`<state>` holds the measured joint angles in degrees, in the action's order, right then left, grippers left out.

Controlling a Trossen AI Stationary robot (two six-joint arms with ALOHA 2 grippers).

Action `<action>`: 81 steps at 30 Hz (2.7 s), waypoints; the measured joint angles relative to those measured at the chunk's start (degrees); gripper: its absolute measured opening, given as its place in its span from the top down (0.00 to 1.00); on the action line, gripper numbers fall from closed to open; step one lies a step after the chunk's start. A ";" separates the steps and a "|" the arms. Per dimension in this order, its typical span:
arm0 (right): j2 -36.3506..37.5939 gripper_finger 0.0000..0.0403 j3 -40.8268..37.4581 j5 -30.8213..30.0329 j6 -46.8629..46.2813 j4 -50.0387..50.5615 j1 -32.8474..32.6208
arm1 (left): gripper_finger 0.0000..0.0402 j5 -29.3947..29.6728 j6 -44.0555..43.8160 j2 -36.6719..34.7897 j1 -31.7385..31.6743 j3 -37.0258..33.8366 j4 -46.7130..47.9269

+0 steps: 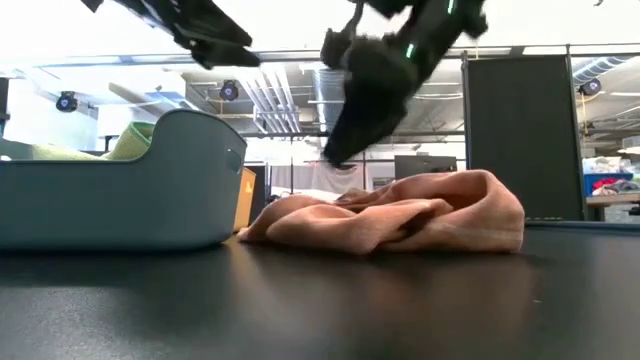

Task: Sort microfiber towel by color & place in baskets
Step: Put the pink towel into the yellow bin

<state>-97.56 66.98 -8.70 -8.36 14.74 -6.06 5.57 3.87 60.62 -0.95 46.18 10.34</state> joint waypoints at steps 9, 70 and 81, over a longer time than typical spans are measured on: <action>9.87 0.36 4.79 -3.51 -17.08 24.86 -10.20 | 0.25 -7.65 4.03 20.64 -0.04 4.98 -10.69; 12.17 0.37 -0.15 -12.38 -23.86 22.14 -22.33 | 0.91 47.47 27.39 2.08 -5.58 -2.28 -19.84; 12.17 0.42 -0.66 -12.49 -21.38 18.58 -21.38 | 0.91 36.47 23.44 -8.30 -29.23 -21.28 -48.23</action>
<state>-85.38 66.32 -21.20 -29.74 33.32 -27.44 42.04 27.31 52.32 -30.18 24.90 -37.89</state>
